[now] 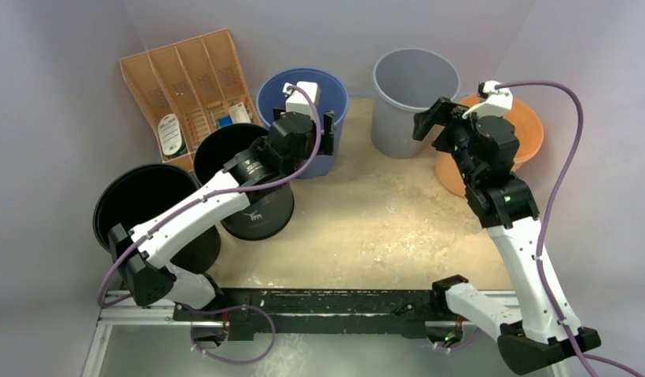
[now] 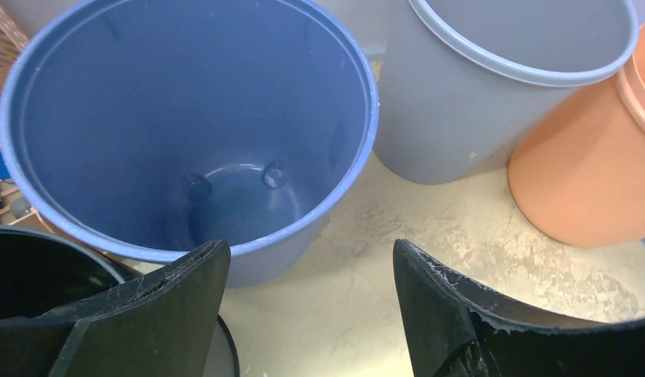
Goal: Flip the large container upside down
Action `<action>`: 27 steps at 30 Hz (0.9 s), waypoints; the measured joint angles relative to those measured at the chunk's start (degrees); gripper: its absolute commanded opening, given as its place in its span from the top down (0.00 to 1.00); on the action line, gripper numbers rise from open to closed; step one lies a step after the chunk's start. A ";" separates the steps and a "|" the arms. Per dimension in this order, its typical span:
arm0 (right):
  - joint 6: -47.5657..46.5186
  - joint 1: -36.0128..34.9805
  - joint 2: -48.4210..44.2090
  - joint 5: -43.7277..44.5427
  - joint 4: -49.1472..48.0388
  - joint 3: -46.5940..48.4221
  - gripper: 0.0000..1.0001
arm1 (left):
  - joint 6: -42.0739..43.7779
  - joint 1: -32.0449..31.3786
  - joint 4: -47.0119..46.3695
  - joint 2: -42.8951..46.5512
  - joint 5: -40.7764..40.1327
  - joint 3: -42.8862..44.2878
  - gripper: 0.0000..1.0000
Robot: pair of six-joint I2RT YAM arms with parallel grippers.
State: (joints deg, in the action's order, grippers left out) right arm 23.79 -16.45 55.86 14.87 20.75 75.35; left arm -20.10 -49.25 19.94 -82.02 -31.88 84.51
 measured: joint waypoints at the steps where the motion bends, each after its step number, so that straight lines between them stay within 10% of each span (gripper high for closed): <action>1: 0.02 0.00 0.00 -0.17 0.09 -0.15 0.00 | -0.02 0.00 -0.09 0.39 -0.42 -0.35 0.24; 11: -2.05 0.00 -2.56 -1.40 -2.67 -5.49 0.00 | 2.82 -0.96 -2.12 7.06 5.35 -5.14 0.24; 18: -2.49 1.33 7.56 1.05 5.77 5.44 0.00 | 4.74 -15.61 0.15 -0.52 4.02 0.74 0.25; 27: -4.94 17.16 17.77 0.57 12.87 12.76 0.00 | 2.95 -23.91 2.89 -4.44 5.51 0.90 0.32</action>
State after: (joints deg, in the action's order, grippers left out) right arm 18.85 0.71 73.63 15.44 33.63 88.12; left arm -17.15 -73.17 22.83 -86.46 -26.37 85.41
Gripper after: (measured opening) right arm 0.998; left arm 0.687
